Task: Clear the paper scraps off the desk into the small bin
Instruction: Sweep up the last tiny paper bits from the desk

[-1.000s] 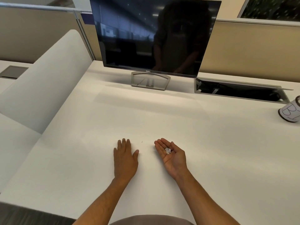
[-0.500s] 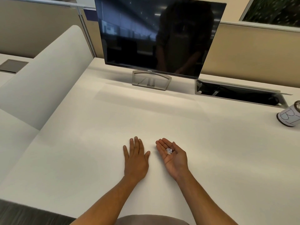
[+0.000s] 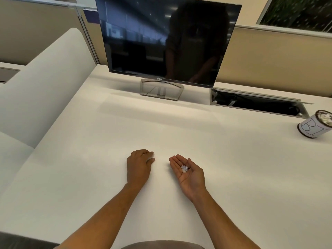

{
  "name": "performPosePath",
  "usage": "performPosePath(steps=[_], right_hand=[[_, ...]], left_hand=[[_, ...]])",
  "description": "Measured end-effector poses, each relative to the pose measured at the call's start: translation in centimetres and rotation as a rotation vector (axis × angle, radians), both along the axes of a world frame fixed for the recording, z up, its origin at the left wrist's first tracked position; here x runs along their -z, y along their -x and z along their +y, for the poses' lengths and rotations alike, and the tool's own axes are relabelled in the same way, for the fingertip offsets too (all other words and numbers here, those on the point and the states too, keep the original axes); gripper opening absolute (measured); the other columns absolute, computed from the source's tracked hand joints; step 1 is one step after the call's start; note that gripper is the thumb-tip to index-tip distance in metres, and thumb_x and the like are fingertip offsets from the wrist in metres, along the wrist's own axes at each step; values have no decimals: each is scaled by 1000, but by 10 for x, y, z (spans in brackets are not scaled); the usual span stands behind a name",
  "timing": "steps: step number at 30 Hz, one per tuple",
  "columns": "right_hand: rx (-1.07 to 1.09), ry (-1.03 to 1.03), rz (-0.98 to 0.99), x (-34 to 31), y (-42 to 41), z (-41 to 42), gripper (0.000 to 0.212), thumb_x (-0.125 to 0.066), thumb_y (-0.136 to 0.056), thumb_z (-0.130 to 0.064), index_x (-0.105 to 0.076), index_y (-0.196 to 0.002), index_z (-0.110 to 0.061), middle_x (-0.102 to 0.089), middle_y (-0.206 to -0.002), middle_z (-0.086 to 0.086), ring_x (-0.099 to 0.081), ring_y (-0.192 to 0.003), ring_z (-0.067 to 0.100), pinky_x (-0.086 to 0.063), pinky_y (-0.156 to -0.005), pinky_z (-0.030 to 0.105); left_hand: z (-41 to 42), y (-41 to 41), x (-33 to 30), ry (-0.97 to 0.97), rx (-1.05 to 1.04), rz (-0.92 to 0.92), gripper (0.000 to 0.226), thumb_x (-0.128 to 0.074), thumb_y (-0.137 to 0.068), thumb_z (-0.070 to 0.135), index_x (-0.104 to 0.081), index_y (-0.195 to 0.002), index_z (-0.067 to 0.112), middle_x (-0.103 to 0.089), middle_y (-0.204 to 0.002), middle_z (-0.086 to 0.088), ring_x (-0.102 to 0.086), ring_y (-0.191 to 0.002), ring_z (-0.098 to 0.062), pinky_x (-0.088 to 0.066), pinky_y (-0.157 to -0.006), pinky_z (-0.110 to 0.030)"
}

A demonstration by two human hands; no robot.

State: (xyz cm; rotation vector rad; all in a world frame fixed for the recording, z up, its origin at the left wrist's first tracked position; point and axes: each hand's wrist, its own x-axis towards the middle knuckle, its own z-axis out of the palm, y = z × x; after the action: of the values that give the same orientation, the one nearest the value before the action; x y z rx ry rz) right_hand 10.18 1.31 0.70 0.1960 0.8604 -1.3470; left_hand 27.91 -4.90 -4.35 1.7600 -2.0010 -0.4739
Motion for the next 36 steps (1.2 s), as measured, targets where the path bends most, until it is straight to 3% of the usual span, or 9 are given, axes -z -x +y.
performPosePath(steps=[4,7,15,19,21,24,28,31,36], right_hand=[[-2,-3,2,1,0,0,38,-42,-99,-16,-56,-114,15,-63,-115,31,-61,-111,42,-53,-91,45],[-2,-9,-4,3,-1,0,37,-42,-99,-15,-57,-114,16,-62,-115,31,-60,-112,42,-53,-91,46],[5,-24,-30,8,-6,5,37,-43,-98,-15,-57,-114,16,-62,-116,32,-61,-111,43,-54,-90,45],[35,-21,-34,6,1,7,37,-43,-98,-15,-57,-112,16,-63,-114,31,-60,-112,42,-54,-91,45],[58,-21,-39,6,6,8,37,-43,-98,-15,-57,-113,16,-63,-115,32,-61,-111,42,-54,-90,44],[102,-8,-60,3,10,8,37,-44,-97,-15,-58,-113,15,-63,-114,31,-66,-104,38,-58,-84,40],[143,9,-81,-7,17,10,33,-43,-97,-13,-63,-105,11,-68,-95,20,-68,-76,21,-57,-70,27],[155,20,-94,-13,26,14,27,-43,-97,-15,-62,-96,5,-67,-84,14,-66,-74,19,-52,-69,22],[144,57,-71,-32,46,24,31,-41,-99,-19,-61,-85,0,-67,-77,14,-70,-73,23,-54,-64,28]], left_hand=[[-4,-1,4,32,25,5,7,-72,-81,19,-76,-85,23,-70,-91,5,-60,-92,-26,-45,-79,-37],[-3,-2,6,104,88,-49,11,-64,-79,19,-75,-78,21,-70,-84,7,-62,-86,-25,-46,-73,-34],[-2,4,9,211,210,-210,21,-61,-67,-5,-58,-74,15,-56,-76,1,-47,-77,-22,-28,-66,-29],[5,17,-2,61,183,-86,16,-67,-74,3,-61,-74,18,-59,-80,4,-55,-80,-23,-36,-69,-28],[12,30,-15,48,220,23,7,-61,-82,13,-63,-77,17,-61,-82,3,-56,-81,-22,-43,-70,-31],[22,54,-36,59,290,175,19,-46,-89,27,-62,-84,18,-60,-90,7,-52,-88,-14,-42,-78,-28],[33,84,-54,88,396,254,20,-45,-90,23,-65,-88,22,-57,-94,11,-47,-93,-6,-38,-83,-21],[40,102,-61,111,448,270,15,-56,-84,17,-70,-85,23,-59,-97,13,-49,-97,-4,-40,-84,-18],[48,127,-70,139,453,283,14,-68,-76,9,-69,-80,23,-62,-97,16,-51,-99,-2,-45,-83,-23]])
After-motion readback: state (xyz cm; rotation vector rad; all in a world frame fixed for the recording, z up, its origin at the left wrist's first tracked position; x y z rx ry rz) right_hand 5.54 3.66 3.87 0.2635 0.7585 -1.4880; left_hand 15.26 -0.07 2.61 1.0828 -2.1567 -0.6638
